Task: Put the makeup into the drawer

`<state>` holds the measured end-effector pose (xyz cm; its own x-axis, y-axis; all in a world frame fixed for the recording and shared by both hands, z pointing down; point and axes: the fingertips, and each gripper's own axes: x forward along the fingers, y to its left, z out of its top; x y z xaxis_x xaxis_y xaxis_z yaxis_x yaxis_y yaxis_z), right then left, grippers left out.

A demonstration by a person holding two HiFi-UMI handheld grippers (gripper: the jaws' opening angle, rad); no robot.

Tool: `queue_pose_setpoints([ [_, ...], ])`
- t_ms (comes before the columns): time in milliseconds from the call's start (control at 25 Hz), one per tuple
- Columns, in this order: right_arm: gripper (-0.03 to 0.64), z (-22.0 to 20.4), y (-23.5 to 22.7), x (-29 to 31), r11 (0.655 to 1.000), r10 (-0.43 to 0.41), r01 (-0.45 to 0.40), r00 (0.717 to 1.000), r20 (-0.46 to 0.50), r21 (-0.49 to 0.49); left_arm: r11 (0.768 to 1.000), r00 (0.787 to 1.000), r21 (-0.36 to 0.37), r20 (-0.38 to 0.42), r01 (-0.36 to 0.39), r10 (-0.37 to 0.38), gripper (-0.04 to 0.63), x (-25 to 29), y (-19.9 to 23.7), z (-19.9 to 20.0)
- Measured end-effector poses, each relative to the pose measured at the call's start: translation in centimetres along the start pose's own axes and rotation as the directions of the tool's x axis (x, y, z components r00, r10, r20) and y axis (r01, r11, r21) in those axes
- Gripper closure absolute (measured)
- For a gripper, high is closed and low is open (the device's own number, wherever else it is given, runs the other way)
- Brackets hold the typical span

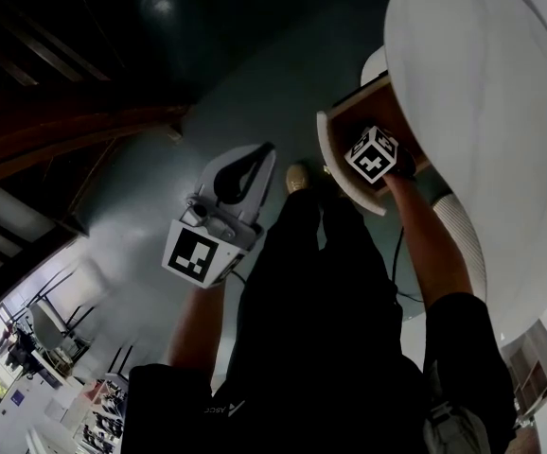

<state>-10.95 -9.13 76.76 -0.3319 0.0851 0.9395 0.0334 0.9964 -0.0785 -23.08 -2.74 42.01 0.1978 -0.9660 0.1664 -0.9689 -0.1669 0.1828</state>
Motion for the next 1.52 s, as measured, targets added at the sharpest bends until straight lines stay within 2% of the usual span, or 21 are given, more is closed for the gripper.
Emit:
queue_pose_setpoints([
  [240,0.551,1.5,0.3,-2.4,0.999,-0.048,0.046,0.996,0.075,0.023,1.0,1.0,0.001,0.003,0.023,-0.023,0.584,0.2,-0.4,0.1],
  [440,0.557,3.7,1.4,-6.3,0.995,-0.094,0.085,0.981,0.171,0.058,0.998,0.998,0.009,0.03,0.055,-0.056,0.584,0.6,-1.1,0.9],
  [600,0.561,4.1,2.2,-11.1,0.989,-0.135,0.116,0.957,0.256,0.09,0.996,0.995,0.027,0.046,0.082,-0.084,0.584,1.2,-3.3,1.8],
  [760,0.572,5.3,2.8,-16.0,0.98,-0.184,0.145,0.916,0.357,0.134,0.992,0.991,0.039,0.067,0.117,-0.119,0.584,1.4,-5.0,2.7],
  [840,0.575,6.3,2.9,-18.5,0.975,-0.209,0.159,0.887,0.411,0.154,0.991,0.989,0.051,0.065,0.127,-0.13,0.584,1.5,-5.3,2.8],
  [1080,0.581,8.5,3.4,-27.0,0.96,-0.269,0.171,0.778,0.568,0.221,0.98,0.976,0.075,0.105,0.182,-0.189,0.584,2.2,-7.9,4.7],
  [1200,0.591,9.1,3.9,-31.4,0.953,-0.297,0.175,0.705,0.644,0.248,0.975,0.97,0.092,0.118,0.204,-0.214,0.584,2.4,-9.4,5.8],
  [1400,0.606,9.9,4.8,-37.5,0.942,-0.334,0.192,0.566,0.753,0.274,0.962,0.954,0.132,0.151,0.239,-0.258,0.584,2.7,-11.7,8.1],
  [1520,0.612,9.8,5.2,-40.3,0.934,-0.358,0.203,0.503,0.787,0.295,0.953,0.94,0.15,0.178,0.265,-0.29,0.584,2.9,-13.3,9.5],
])
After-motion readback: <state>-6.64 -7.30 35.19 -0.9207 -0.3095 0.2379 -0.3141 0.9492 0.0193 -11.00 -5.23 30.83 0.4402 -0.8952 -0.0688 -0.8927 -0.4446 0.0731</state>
